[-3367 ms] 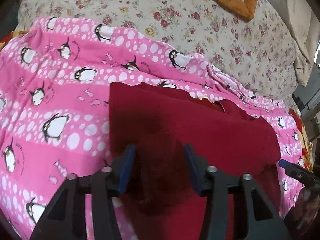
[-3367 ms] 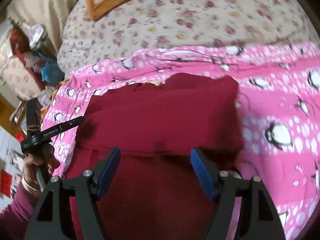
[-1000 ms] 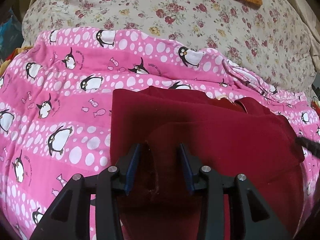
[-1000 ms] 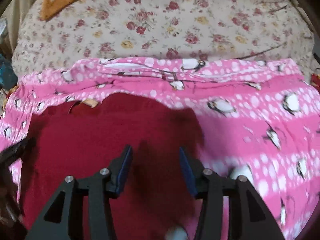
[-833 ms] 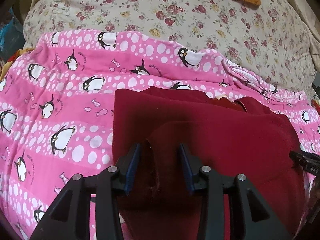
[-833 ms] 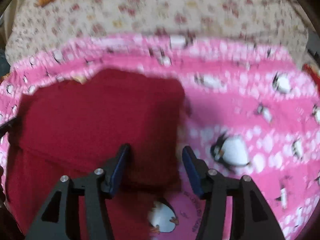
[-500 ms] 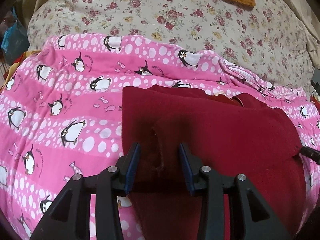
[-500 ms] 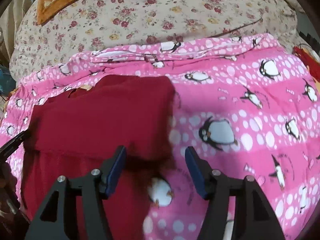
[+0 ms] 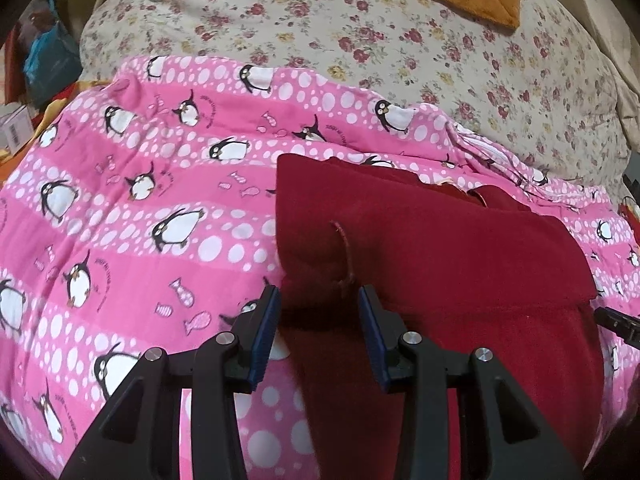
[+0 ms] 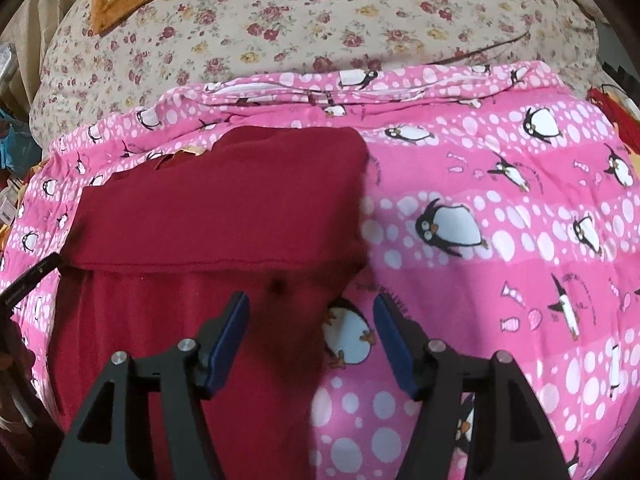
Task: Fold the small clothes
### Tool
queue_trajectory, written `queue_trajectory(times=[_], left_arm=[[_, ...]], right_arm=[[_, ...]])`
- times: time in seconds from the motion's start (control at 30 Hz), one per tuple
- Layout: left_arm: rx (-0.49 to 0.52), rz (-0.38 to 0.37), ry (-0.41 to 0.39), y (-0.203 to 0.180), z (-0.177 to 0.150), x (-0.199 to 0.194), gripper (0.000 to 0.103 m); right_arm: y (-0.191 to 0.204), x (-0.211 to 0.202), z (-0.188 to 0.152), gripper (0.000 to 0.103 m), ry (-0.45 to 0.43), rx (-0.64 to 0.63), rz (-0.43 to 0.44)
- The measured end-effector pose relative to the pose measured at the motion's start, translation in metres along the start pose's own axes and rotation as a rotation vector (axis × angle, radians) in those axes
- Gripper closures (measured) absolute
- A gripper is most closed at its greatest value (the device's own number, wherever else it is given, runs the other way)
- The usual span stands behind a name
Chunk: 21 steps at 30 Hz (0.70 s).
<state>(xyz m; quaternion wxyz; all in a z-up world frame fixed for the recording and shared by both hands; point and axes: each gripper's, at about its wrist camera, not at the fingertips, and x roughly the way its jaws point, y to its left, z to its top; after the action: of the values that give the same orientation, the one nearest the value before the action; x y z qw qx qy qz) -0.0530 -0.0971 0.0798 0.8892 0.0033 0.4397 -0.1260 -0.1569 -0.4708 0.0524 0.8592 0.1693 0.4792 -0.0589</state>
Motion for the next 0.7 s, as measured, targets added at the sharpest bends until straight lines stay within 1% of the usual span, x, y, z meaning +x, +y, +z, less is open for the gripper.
queue_trajectory(times=[0.13,0.2,0.27,0.3,0.37,0.4,0.47,0.53,0.63,0.7], left_arm=[[-0.027,-0.032,0.006,0.003,-0.002,0.0,0.084],[-0.025,-0.03,0.017,0.002,-0.002,0.006,0.084],[-0.026,-0.023,0.028,0.002,-0.001,0.013,0.084],[-0.028,-0.019,0.035,0.002,-0.001,0.016,0.084],[-0.028,-0.01,0.06,0.004,-0.001,0.023,0.084],[-0.028,-0.006,0.066,0.004,-0.001,0.025,0.084],[-0.027,-0.004,0.069,0.005,0.0,0.027,0.084],[-0.025,-0.003,0.066,0.004,0.001,0.028,0.084],[-0.037,-0.017,0.062,0.007,0.003,0.028,0.083],[-0.045,-0.024,0.06,0.009,0.004,0.029,0.081]], right_arm=[[-0.001,0.001,0.005,0.035,-0.031,0.018,-0.02],[0.002,0.004,0.009,0.035,-0.041,0.01,-0.031],[0.004,0.008,0.015,0.035,-0.055,-0.003,-0.062],[0.004,0.012,0.016,0.035,-0.052,-0.013,-0.078],[0.004,0.021,0.019,0.035,0.001,-0.021,-0.151],[0.005,0.019,0.02,0.035,0.001,-0.013,-0.158],[0.01,0.008,0.021,0.035,-0.062,-0.007,-0.114],[0.026,0.0,0.029,0.036,-0.109,-0.033,-0.051],[0.056,0.011,0.044,0.036,-0.115,-0.079,0.043],[0.077,0.033,0.057,0.037,-0.094,-0.109,0.093]])
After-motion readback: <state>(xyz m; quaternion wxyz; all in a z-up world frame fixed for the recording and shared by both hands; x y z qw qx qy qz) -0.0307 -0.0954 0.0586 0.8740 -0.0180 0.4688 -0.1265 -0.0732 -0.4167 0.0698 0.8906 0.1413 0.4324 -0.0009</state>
